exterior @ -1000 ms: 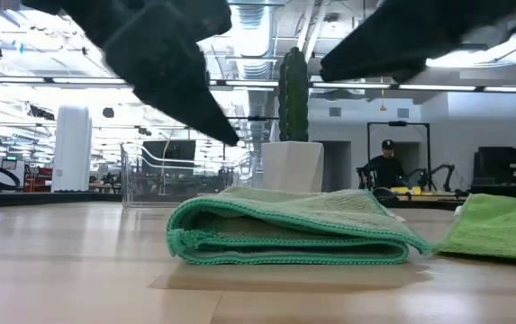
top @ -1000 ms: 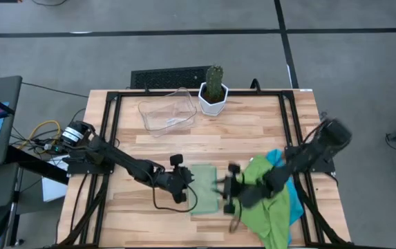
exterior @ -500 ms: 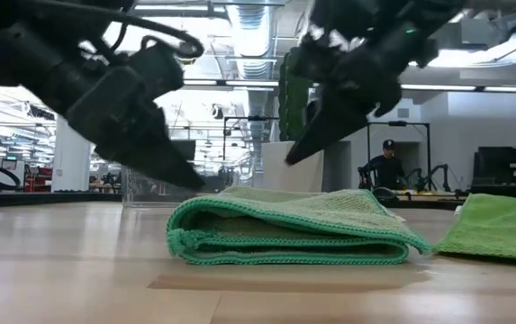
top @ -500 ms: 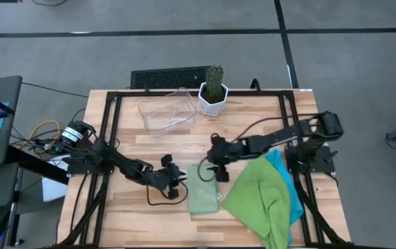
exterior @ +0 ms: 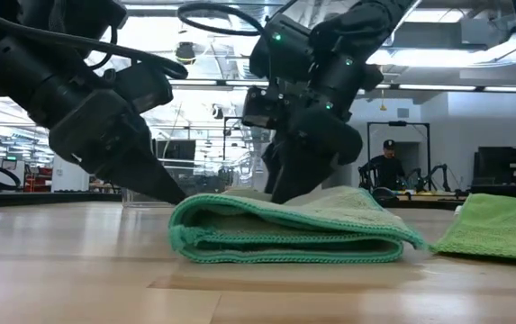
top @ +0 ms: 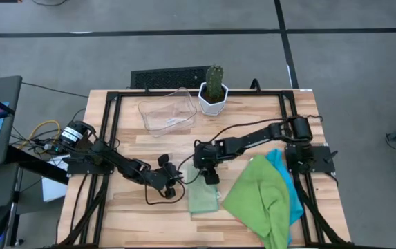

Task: Fold microfiber towels
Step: Put the light green microfiber towel into the transparent bin

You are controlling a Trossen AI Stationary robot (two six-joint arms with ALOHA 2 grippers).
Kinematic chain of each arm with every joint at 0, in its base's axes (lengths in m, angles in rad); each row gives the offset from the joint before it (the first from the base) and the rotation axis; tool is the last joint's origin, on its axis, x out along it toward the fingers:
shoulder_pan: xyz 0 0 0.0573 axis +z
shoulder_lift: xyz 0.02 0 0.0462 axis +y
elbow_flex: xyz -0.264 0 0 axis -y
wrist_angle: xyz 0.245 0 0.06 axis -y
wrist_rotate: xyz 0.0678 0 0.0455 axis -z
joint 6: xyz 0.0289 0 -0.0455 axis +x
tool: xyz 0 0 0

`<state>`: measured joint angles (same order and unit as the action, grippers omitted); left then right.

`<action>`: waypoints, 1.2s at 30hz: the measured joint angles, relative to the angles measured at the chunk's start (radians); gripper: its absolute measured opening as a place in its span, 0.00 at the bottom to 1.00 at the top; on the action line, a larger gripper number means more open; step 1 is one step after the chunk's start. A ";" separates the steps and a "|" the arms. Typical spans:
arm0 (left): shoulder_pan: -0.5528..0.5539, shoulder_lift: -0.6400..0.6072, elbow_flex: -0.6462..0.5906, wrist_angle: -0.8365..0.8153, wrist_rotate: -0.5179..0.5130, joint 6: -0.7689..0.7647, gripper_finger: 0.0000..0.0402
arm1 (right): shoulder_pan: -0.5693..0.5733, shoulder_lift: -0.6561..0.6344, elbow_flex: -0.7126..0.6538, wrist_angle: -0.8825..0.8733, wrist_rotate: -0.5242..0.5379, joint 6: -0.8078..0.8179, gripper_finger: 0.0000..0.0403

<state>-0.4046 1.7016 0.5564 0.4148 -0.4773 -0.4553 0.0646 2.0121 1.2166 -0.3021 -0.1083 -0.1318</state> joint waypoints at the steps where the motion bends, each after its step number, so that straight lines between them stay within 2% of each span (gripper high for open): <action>1: 0.000 0.000 0.000 -0.009 0.002 0.000 0.19 | -0.004 0.000 0.004 -0.022 -0.005 -0.001 0.63; 4: -0.001 0.000 0.000 -0.041 0.003 0.001 0.19 | -0.004 0.000 0.004 -0.032 -0.014 -0.013 0.59; 6: -0.001 0.000 0.000 -0.047 0.003 0.000 0.19 | 0.002 -0.007 0.002 -0.039 0.000 -0.029 0.51; 13: -0.001 0.000 0.000 -0.062 0.003 0.005 0.19 | 0.002 0.002 0.003 -0.076 -0.017 -0.082 0.08; 17: -0.001 -0.028 0.000 -0.092 0.007 0.002 0.19 | 0.001 0.002 0.035 -0.109 -0.008 -0.040 0.07; 20: -0.003 -0.099 0.001 -0.167 0.006 -0.001 0.19 | -0.012 0.002 0.101 -0.182 0.028 -0.033 0.07; 26: -0.026 -0.337 0.001 -0.382 -0.045 0.000 0.19 | -0.061 -0.001 0.310 -0.318 0.107 -0.087 0.07; 36: -0.125 -0.743 0.001 -0.777 -0.222 -0.097 0.19 | -0.160 0.002 0.528 -0.286 0.120 -0.131 0.07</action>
<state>-0.5294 0.9587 0.5575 -0.3619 -0.6995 -0.5520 -0.0955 2.0136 1.7443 -0.5883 0.0116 -0.2626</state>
